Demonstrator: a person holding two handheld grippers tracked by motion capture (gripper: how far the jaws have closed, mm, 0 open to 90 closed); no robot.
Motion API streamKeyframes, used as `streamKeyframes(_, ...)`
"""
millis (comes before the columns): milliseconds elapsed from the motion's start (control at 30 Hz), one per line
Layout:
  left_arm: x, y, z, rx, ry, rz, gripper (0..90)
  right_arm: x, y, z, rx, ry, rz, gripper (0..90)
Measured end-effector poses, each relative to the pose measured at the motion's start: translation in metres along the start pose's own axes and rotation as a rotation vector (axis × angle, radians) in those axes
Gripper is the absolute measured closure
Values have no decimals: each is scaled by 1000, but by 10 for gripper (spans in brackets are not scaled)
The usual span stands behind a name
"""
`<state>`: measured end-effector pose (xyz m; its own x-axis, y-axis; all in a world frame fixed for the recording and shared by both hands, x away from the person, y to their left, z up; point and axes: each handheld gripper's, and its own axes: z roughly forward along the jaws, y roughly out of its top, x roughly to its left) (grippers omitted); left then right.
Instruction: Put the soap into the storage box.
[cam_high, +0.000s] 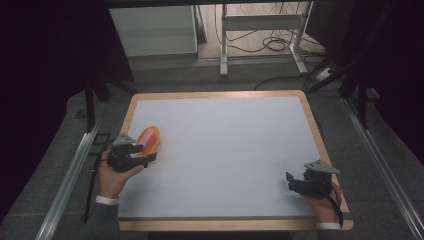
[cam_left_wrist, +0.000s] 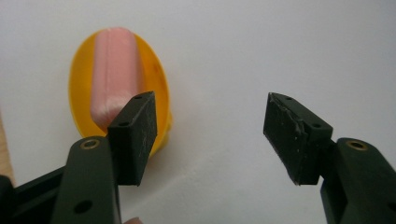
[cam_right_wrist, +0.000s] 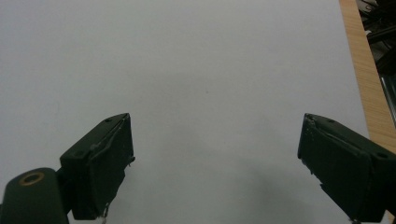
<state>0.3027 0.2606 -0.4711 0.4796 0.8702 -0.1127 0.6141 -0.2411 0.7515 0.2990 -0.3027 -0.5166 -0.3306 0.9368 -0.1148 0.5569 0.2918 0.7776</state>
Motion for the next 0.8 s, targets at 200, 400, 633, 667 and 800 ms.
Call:
streamKeyframes(200, -14, -19, 4, 27, -36, -2, 323, 1, 0, 0, 2, 3, -3, 101)
streamKeyframes(400, -20, -43, 13, 22, -12, 8, 340, 0, 1, -1, -4, 3, -1, 101)
streamKeyframes(633, -15, -53, 16, 24, -38, -23, 314, 2, 1, 0, 1, 0, -7, 102)
streamKeyframes(667, -15, -53, 17, 19, -40, -24, 310, 2, 1, 0, 3, 1, -8, 101)
streamKeyframes(800, -14, -52, 17, 0, -60, -32, 298, 7, 4, 1, 0, 5, -16, 101)
